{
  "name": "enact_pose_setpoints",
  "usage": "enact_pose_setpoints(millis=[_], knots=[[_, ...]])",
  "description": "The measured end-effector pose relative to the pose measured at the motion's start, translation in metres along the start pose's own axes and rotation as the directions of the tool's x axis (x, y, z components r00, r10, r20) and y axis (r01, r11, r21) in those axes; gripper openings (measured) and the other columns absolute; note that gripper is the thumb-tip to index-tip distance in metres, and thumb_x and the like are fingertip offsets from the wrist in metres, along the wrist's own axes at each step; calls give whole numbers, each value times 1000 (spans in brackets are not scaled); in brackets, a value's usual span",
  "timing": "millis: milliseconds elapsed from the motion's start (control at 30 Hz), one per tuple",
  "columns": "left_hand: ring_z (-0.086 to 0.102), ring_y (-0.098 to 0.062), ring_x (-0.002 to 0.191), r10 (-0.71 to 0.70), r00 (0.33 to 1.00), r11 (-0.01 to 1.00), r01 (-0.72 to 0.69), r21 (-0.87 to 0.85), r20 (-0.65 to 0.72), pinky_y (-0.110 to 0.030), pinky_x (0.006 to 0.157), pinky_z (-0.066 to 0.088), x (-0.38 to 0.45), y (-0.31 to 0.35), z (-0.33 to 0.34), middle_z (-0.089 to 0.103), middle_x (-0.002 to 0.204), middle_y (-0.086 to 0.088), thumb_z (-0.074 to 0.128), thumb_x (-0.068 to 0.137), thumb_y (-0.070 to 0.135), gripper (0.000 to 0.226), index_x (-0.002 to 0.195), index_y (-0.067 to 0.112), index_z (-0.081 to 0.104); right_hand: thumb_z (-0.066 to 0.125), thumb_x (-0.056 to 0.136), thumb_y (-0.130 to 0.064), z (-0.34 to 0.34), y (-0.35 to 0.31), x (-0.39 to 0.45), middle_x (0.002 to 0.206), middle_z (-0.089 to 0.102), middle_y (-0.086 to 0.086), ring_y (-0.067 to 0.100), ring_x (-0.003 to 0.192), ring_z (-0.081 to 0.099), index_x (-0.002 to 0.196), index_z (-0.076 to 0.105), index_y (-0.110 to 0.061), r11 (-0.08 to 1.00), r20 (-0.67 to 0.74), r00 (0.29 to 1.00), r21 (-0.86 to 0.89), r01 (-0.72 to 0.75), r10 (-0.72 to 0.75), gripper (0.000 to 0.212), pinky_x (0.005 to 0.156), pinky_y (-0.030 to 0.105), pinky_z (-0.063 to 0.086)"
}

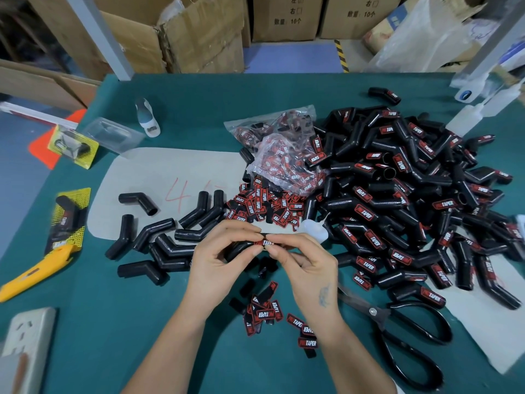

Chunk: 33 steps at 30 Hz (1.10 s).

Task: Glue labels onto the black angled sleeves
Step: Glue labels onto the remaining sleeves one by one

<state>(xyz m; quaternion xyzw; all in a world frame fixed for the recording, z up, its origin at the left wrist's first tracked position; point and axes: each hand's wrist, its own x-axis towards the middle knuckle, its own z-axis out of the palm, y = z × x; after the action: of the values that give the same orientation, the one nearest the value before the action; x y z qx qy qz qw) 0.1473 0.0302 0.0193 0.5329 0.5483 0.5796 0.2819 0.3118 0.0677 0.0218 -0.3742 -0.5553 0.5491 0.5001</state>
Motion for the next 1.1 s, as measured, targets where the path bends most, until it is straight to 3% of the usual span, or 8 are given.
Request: enact_pose_setpoints(millis=[133, 300, 533, 833, 1000, 1100], knots=[[70, -22, 108, -24, 1000, 1000, 24, -17, 8, -28, 99, 52, 0, 0, -1, 73, 110, 2, 77, 89, 17, 13, 102, 17, 79, 79, 92, -17, -1, -3, 0, 104, 78, 0, 17, 94, 77, 104, 82, -35, 995, 4, 998, 77, -63, 63, 23, 87, 24, 59], [70, -22, 109, -47, 999, 999, 47, -25, 15, -28, 99, 52, 0, 0, -1, 73, 111, 1, 77, 90, 19, 11, 100, 18, 81, 79, 91, -37, -1, -7, 1, 105, 78, 2, 18, 93, 76, 105, 82, -36, 991, 18, 995, 90, -102, 101, 15, 86, 25, 59], [70, -23, 110, -76, 997, 996, 77, -33, 16, -32, 100, 54, 1, 1, -2, 72, 111, 3, 76, 89, 23, 15, 104, 27, 80, 76, 93, -30, -2, -2, -1, 100, 75, 4, 19, 91, 73, 104, 81, -33, 994, 12, 995, 48, -102, 102, 13, 86, 35, 62], [70, -24, 111, -62, 998, 998, 62, -14, 11, -34, 100, 54, 0, 1, -2, 72, 112, 1, 75, 91, 22, 15, 105, 25, 80, 76, 94, -16, -2, -3, 0, 100, 76, 4, 18, 87, 74, 105, 82, -33, 994, 3, 995, 39, -98, 98, 21, 83, 26, 60], [68, -21, 113, -50, 998, 999, 51, -19, 26, -29, 101, 51, 1, 1, -1, 71, 114, 5, 72, 94, 20, 15, 106, 26, 78, 76, 93, -26, -1, -4, 0, 100, 76, 2, 22, 90, 75, 105, 81, -36, 996, -6, 997, 25, -80, 80, 16, 83, 25, 59], [68, -25, 113, -46, 999, 999, 47, -23, 18, -42, 102, 54, 0, 0, -1, 71, 113, 4, 71, 94, 20, 13, 105, 25, 76, 76, 94, -28, -1, -4, -1, 100, 77, 1, 23, 91, 75, 105, 81, -37, 997, -13, 997, 22, -78, 78, 15, 84, 24, 59]])
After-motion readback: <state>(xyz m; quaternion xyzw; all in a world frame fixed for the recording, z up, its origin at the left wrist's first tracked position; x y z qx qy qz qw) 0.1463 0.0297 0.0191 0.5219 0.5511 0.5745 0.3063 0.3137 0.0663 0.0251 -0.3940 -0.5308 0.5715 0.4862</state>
